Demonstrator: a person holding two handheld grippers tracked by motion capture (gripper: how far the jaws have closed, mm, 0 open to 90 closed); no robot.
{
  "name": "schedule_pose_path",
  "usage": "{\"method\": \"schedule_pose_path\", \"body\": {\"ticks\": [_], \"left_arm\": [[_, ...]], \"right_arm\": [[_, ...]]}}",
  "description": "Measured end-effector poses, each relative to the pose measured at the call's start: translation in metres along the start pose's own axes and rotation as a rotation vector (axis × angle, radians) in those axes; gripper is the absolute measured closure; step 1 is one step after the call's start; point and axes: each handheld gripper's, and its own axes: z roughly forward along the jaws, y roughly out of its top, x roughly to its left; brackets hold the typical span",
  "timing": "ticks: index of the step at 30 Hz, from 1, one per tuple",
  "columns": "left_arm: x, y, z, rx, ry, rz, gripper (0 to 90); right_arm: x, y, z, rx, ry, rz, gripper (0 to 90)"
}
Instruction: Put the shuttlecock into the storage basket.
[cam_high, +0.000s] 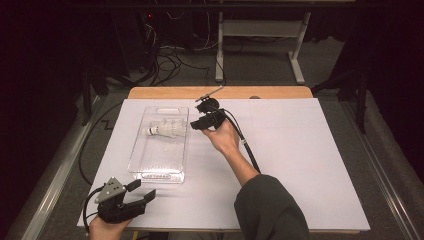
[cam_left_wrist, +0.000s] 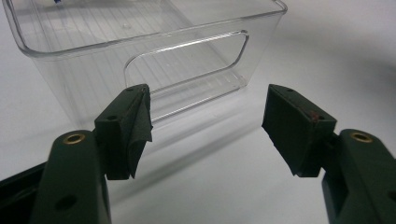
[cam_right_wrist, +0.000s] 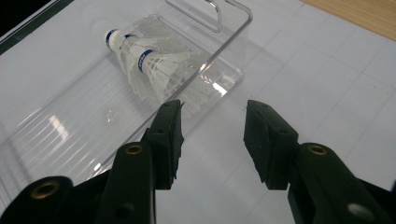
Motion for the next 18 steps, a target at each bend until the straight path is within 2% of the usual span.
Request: {"method": "schedule_pose_path", "body": {"ticks": [8,18], "left_arm": [[0.001,0.0,0.0,-0.001,0.004,-0.002,33.4],[0.001,0.0,0.0,-0.002,0.008,-0.005,33.3]], "right_arm": [[-0.007,-0.009,-0.014,-0.03,-0.007,-0.002,57.0],[-0.015,-0.019,-0.022,-0.036,-0.005,0.002,56.9]]}}
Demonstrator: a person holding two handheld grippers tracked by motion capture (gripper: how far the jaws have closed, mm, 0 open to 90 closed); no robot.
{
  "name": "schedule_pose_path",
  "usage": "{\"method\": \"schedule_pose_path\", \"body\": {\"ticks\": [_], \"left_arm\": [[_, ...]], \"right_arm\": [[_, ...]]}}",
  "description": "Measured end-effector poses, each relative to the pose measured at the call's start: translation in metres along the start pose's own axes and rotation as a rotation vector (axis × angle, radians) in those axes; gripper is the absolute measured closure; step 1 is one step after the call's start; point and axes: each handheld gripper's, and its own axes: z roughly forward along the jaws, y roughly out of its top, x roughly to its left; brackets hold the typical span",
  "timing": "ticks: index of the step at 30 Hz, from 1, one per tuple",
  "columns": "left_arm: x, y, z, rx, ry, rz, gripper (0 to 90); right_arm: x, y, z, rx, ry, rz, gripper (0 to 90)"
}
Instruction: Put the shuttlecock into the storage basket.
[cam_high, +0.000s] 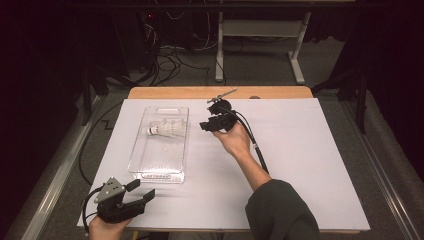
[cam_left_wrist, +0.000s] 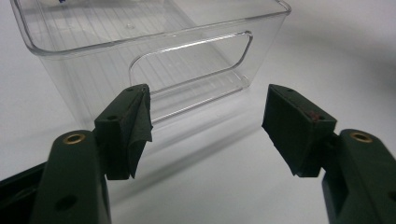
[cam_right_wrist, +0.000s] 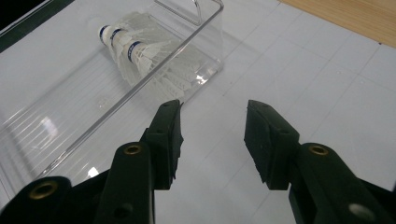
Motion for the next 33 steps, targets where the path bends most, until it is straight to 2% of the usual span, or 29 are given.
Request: {"method": "schedule_pose_path", "body": {"ticks": [14,33], "left_arm": [[0.0,0.0,0.0,-0.005,0.003,-0.011,33.4],[0.001,0.0,0.0,-0.002,0.004,-0.011,33.4]], "right_arm": [[-0.013,-0.016,-0.013,-0.033,-0.008,0.047,54.6],[-0.024,-0.032,-0.025,-0.053,-0.017,0.064,54.7]]}}
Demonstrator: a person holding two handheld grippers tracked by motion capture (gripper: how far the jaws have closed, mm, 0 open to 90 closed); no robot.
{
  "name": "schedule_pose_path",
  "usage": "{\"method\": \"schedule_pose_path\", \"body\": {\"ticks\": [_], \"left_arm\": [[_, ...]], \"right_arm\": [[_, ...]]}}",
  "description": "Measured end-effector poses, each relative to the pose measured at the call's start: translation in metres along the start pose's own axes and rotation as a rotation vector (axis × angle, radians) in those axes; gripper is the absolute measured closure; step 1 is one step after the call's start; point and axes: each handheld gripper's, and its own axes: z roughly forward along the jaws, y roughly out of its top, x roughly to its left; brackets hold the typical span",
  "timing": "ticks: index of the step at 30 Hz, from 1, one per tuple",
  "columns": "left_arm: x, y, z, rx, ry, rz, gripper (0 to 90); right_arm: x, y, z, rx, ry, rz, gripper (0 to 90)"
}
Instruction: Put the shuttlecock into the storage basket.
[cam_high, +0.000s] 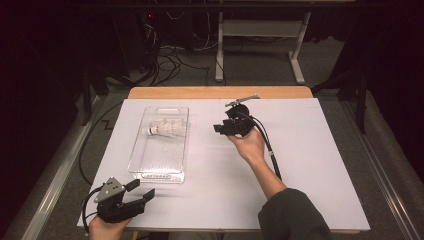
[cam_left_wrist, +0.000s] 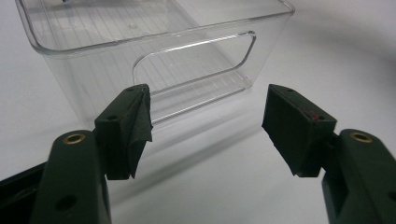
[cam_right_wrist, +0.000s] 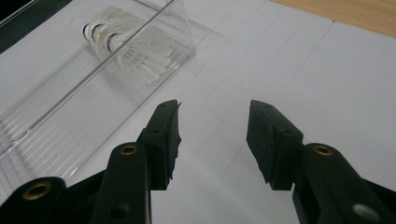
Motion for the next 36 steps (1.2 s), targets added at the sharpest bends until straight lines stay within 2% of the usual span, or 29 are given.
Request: {"method": "schedule_pose_path", "body": {"ticks": [36], "left_arm": [[0.0,0.0,0.0,0.001,0.005,-0.001,33.4]], "right_arm": [[-0.017,-0.026,-0.019,-0.024,0.001,0.044,55.0]]}}
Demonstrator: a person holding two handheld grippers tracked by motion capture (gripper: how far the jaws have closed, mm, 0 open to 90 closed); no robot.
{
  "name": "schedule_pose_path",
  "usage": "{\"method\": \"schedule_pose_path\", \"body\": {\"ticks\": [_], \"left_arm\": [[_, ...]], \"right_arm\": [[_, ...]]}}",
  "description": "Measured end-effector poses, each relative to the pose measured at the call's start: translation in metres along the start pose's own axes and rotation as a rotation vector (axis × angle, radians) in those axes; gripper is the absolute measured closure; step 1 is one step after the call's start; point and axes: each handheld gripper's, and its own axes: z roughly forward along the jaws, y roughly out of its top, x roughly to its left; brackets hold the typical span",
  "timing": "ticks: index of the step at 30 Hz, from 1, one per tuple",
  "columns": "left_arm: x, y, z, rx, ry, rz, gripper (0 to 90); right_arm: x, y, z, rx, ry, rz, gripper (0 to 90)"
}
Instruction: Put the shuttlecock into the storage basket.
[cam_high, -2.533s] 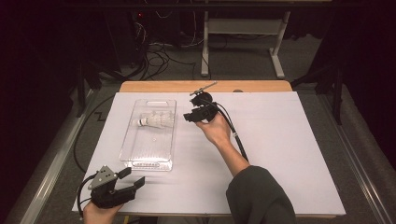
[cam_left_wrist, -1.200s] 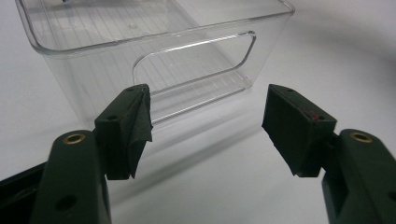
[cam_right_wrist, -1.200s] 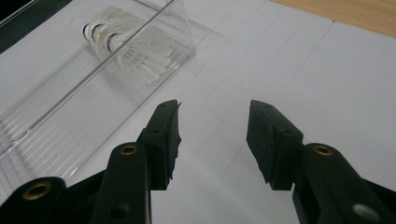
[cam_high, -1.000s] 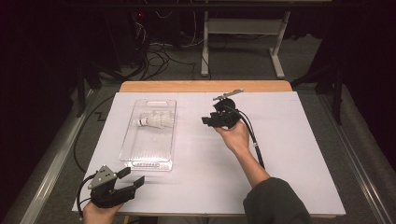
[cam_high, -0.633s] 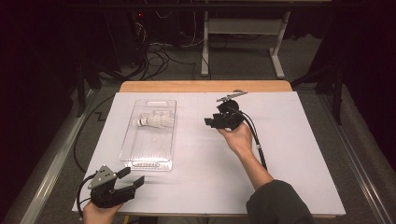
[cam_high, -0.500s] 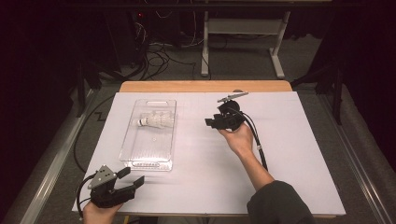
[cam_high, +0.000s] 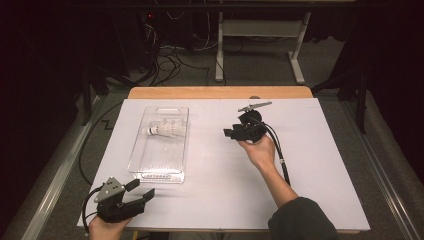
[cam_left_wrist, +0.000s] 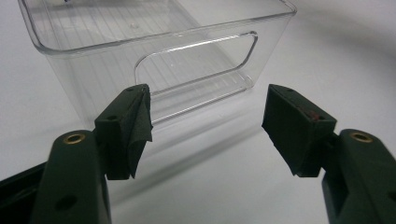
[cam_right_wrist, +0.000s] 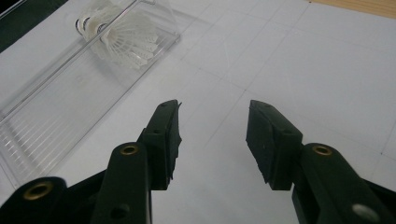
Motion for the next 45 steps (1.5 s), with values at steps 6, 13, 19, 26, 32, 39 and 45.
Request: {"method": "schedule_pose_path", "body": {"ticks": [6,13,19,26,32,39,45], "left_arm": [[0.0,0.0,0.0,0.0,0.002,-0.002,33.4],[0.0,0.0,0.0,-0.001,0.003,-0.004,33.4],[0.001,0.0,0.0,0.0,0.003,-0.003,33.4],[0.001,0.0,0.0,-0.004,0.005,-0.005,33.4],[0.001,0.0,0.0,-0.002,0.005,-0.004,33.4],[0.001,0.0,0.0,-0.002,0.005,-0.004,33.4],[0.001,0.0,0.0,-0.002,0.005,-0.005,33.4]], "right_arm": [[-0.003,-0.003,-0.004,-0.005,-0.002,0.006,55.0],[-0.007,-0.007,-0.008,-0.009,-0.003,0.007,55.0],[-0.01,-0.012,-0.011,-0.007,-0.006,0.015,55.1],[-0.013,-0.017,-0.016,-0.014,-0.009,0.02,55.3],[-0.014,-0.022,-0.018,-0.015,-0.012,0.021,55.6],[-0.016,-0.026,-0.02,-0.017,-0.015,0.028,55.4],[-0.018,-0.03,-0.021,-0.019,-0.013,0.034,54.8]]}}
